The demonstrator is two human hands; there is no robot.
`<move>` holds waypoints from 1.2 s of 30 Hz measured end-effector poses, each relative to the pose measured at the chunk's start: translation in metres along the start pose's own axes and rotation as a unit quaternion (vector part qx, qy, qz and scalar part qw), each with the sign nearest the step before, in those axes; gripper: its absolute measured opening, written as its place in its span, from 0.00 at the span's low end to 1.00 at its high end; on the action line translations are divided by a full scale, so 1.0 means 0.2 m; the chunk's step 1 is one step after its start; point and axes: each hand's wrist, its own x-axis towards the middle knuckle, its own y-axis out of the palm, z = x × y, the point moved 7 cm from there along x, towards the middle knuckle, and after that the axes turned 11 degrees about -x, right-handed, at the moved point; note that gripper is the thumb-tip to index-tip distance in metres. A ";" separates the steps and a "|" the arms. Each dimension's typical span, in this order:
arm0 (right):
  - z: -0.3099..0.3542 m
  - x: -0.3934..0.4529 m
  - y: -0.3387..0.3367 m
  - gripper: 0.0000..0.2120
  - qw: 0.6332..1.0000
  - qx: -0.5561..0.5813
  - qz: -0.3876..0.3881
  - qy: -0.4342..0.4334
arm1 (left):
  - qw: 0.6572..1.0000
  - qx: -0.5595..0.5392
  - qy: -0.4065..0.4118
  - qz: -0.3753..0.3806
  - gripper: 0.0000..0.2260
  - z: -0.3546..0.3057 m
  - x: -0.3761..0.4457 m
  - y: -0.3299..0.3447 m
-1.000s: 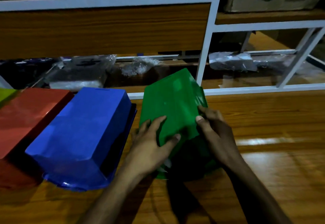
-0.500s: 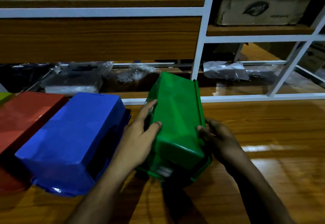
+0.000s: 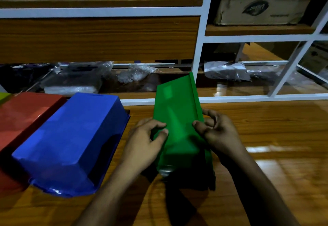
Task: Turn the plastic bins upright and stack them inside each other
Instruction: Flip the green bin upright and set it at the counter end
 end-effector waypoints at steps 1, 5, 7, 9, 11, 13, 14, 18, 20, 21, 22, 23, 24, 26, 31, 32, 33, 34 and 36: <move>0.03 0.00 0.03 0.21 1.000 0.001 0.005 -0.019 | 0.999 0.040 -0.003 0.015 0.14 -0.02 0.01 0.01; 0.10 -0.02 0.19 0.14 0.991 -0.038 0.095 -0.083 | 0.995 0.092 -0.032 0.033 0.33 -0.02 0.04 -0.01; 0.08 -0.01 0.16 0.18 0.975 -0.159 0.048 -0.146 | 0.997 0.045 -0.062 0.024 0.30 0.01 0.06 -0.04; 0.00 0.04 0.05 0.21 0.936 -0.306 -0.043 -0.171 | 0.994 0.002 -0.111 0.016 0.18 0.10 0.07 -0.05; -0.15 0.12 -0.08 0.23 0.914 -0.397 -0.059 -0.054 | 0.991 -0.005 -0.137 -0.006 0.06 0.20 0.08 -0.07; -0.30 0.17 -0.16 0.25 0.889 -0.453 -0.020 0.055 | 0.988 -0.010 -0.153 -0.021 0.01 0.30 0.08 -0.07; -0.33 0.17 -0.16 0.25 0.891 -0.450 0.001 0.068 | 0.987 -0.015 -0.158 -0.025 0.01 0.34 0.08 -0.08; -0.39 0.17 -0.14 0.19 0.924 -0.374 0.015 0.076 | 0.985 -0.038 -0.166 -0.038 0.09 0.43 0.07 -0.09; -0.41 0.17 -0.13 0.19 0.935 -0.345 0.000 0.080 | 0.984 -0.043 -0.169 -0.042 0.09 0.44 0.06 -0.09; -0.41 0.16 -0.14 0.19 0.937 -0.340 -0.005 0.076 | 0.983 -0.048 -0.170 -0.045 0.09 0.45 0.06 -0.09; -0.41 0.16 -0.14 0.19 0.940 -0.335 -0.008 0.067 | 0.983 -0.051 -0.171 -0.045 0.08 0.45 0.06 -0.09; -0.42 0.16 -0.14 0.19 0.944 -0.323 -0.011 0.063 | 0.982 -0.063 -0.174 -0.040 0.09 0.46 0.06 -0.09; -0.43 0.16 -0.15 0.18 0.951 -0.303 -0.015 0.063 | 0.979 -0.086 -0.182 -0.031 0.09 0.46 0.06 -0.08; -0.44 0.14 -0.16 0.14 0.977 -0.199 -0.023 0.077 | 0.963 -0.172 -0.210 -0.004 0.10 0.44 0.06 -0.05; -0.46 0.08 -0.14 0.10 0.988 0.044 0.023 0.149 | 0.909 -0.310 -0.266 0.079 0.18 0.44 0.05 0.00; -0.46 0.07 -0.14 0.09 0.985 0.060 0.029 0.157 | 0.904 -0.321 -0.269 0.090 0.18 0.45 0.06 0.00; -0.46 0.05 -0.16 0.08 0.984 0.072 0.027 0.160 | 0.899 -0.329 -0.271 0.102 0.18 0.45 0.06 0.01; -0.46 0.03 -0.18 0.06 0.984 0.078 0.019 0.161 | 0.895 -0.337 -0.269 0.115 0.18 0.45 0.07 0.03; -0.47 -0.04 -0.21 0.12 0.979 0.109 0.014 0.170 | 0.887 -0.354 -0.262 0.140 0.18 0.44 0.09 0.07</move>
